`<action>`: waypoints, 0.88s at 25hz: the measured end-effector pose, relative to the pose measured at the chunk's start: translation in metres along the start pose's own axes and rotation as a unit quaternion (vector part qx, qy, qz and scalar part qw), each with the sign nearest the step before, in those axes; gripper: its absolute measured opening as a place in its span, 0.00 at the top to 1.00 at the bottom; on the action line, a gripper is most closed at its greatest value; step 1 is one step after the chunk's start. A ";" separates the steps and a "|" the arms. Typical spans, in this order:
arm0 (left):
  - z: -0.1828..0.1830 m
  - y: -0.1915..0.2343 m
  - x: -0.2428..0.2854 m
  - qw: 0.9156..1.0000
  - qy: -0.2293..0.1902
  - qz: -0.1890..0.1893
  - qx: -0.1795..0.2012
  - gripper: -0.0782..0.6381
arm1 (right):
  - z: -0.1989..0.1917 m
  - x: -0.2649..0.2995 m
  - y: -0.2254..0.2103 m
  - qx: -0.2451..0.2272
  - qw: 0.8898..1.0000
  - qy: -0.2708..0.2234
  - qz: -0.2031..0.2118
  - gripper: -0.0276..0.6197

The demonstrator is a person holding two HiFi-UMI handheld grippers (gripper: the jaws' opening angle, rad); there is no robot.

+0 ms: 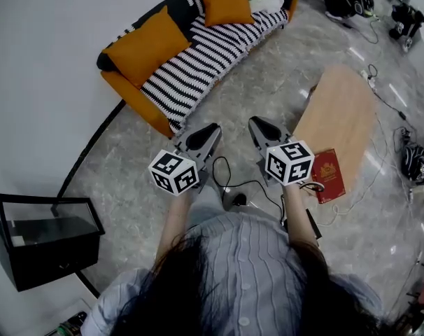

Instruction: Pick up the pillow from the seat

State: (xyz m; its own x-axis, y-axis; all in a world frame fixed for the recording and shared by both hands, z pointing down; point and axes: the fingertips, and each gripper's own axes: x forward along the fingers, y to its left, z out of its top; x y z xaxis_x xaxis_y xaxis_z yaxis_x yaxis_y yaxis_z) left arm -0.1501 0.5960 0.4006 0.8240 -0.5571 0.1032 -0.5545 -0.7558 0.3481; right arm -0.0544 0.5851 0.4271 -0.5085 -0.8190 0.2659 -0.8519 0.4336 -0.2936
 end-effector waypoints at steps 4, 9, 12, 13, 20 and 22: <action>-0.002 -0.002 0.005 1.000 0.000 0.003 -0.002 0.85 | -0.003 -0.004 -0.007 0.003 1.000 0.003 -0.001 0.90; -0.003 -0.005 0.013 1.000 0.002 -0.003 -0.008 0.85 | -0.001 -0.004 -0.019 0.014 1.000 -0.001 -0.004 0.90; 0.002 0.001 0.018 1.000 0.002 -0.007 -0.009 0.85 | 0.003 0.003 -0.022 0.018 1.000 -0.004 -0.005 0.90; 0.006 0.004 0.020 1.000 0.001 -0.007 -0.008 0.85 | 0.005 0.006 -0.022 0.018 1.000 -0.005 -0.005 0.91; 0.014 0.023 0.042 0.999 -0.007 -0.027 -0.031 0.85 | 0.010 0.029 -0.037 0.021 1.000 -0.001 -0.014 0.90; 0.014 0.036 0.048 0.999 -0.002 -0.030 -0.036 0.85 | 0.012 0.042 -0.042 0.024 1.000 0.002 -0.018 0.91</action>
State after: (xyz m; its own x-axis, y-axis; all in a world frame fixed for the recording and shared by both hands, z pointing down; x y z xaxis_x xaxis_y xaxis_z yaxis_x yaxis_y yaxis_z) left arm -0.1318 0.5370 0.4050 0.8553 -0.5126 0.0752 -0.4934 -0.7619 0.4196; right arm -0.0383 0.5283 0.4397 -0.4775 -0.8326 0.2805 -0.8631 0.3848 -0.3270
